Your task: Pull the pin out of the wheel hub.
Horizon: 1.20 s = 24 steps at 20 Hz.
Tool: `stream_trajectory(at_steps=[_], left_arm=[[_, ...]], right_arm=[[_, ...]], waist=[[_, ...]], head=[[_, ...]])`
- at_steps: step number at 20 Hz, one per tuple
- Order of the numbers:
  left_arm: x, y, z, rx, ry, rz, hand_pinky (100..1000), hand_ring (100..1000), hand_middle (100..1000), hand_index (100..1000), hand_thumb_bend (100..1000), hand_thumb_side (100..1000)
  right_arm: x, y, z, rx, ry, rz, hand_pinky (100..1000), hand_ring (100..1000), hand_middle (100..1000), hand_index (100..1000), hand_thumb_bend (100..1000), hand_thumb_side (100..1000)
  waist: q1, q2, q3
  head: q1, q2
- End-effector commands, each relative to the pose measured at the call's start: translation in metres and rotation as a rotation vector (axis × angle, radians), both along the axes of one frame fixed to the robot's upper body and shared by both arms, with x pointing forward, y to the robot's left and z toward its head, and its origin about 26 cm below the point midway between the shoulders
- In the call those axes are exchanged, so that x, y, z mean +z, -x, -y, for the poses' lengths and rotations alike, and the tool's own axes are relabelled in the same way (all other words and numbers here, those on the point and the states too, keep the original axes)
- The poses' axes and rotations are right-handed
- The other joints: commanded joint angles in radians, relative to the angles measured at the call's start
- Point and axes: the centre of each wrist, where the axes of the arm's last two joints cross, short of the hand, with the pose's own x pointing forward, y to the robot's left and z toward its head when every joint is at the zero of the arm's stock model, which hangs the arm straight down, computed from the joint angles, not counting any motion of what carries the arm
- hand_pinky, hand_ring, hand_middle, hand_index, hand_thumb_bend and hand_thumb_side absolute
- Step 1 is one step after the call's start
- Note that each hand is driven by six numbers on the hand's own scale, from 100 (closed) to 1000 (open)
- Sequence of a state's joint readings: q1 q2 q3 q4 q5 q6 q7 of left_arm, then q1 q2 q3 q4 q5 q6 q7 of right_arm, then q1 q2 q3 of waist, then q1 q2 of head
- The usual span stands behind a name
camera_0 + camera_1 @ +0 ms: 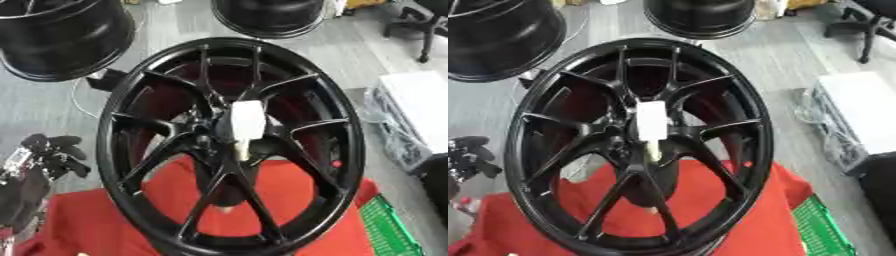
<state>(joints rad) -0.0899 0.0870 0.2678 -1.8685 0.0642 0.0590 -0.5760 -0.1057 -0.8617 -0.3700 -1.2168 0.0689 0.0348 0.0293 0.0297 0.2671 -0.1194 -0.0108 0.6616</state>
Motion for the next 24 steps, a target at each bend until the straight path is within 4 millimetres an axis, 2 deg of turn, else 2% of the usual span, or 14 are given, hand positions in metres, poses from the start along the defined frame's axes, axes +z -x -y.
stream_trajectory(at_steps=[1,3,5,6,11,14,19,20,21,23,24], left_arm=[[0.008,0.0,0.003,-0.02,-0.013,0.026,644,465,547,766,143,962],[0.007,-0.001,0.004,-0.031,-0.012,0.024,644,466,547,766,143,962],[0.007,-0.001,0.006,-0.04,-0.01,0.023,645,466,547,766,143,963],[0.006,-0.001,0.006,-0.043,-0.01,0.022,645,466,547,766,143,964],[0.006,-0.001,0.006,-0.044,-0.01,0.02,645,466,548,766,144,964],[0.005,-0.001,0.007,-0.046,-0.009,0.019,646,467,548,766,144,964],[0.006,-0.001,0.007,-0.048,-0.009,0.019,646,467,548,766,144,964],[0.005,-0.001,0.007,-0.048,-0.009,0.018,646,467,549,766,145,964],[0.005,-0.001,0.007,-0.051,-0.009,0.014,646,467,549,766,146,964],[0.004,-0.001,0.007,-0.052,-0.007,0.011,646,467,549,766,146,964],[0.004,-0.001,0.007,-0.051,-0.006,0.011,646,467,549,766,146,964]], right_arm=[[-0.06,0.03,0.015,-0.174,-0.047,-0.132,500,579,841,877,100,481],[-0.101,0.046,0.015,-0.222,-0.091,-0.188,526,612,888,897,100,708],[-0.126,0.053,0.011,-0.23,-0.133,-0.226,553,651,919,906,100,855],[-0.135,0.055,0.007,-0.229,-0.152,-0.241,563,667,926,908,100,899],[-0.156,0.052,-0.008,-0.208,-0.202,-0.235,557,672,912,907,100,996],[-0.157,0.045,-0.017,-0.181,-0.209,-0.206,552,670,902,908,100,955],[-0.154,0.041,-0.024,-0.167,-0.202,-0.186,552,670,902,908,100,955],[-0.154,0.04,-0.024,-0.167,-0.201,-0.185,527,649,883,909,100,715],[-0.151,0.035,-0.027,-0.159,-0.199,-0.156,503,622,871,909,100,393],[-0.143,0.014,-0.041,-0.122,-0.19,-0.065,487,610,870,909,100,332],[-0.138,0.003,-0.051,-0.098,-0.191,-0.011,484,607,870,909,100,338]], waist=[[-0.004,-0.014,0.02],[-0.003,-0.015,0.03],[-0.002,-0.015,0.034],[-0.001,-0.016,0.035],[0.001,-0.016,0.038],[0.0,-0.016,0.038],[0.0,-0.016,0.038],[0.0,-0.016,0.038],[-0.002,-0.021,0.045],[-0.004,-0.023,0.048],[-0.004,-0.023,0.047]], head=[[-0.031,-0.012],[-0.043,-0.01],[-0.05,-0.009],[-0.052,-0.009],[-0.054,-0.006],[-0.053,-0.006],[-0.052,-0.005],[-0.052,-0.005],[-0.053,-0.002],[-0.051,-0.001],[-0.048,-0.001]])
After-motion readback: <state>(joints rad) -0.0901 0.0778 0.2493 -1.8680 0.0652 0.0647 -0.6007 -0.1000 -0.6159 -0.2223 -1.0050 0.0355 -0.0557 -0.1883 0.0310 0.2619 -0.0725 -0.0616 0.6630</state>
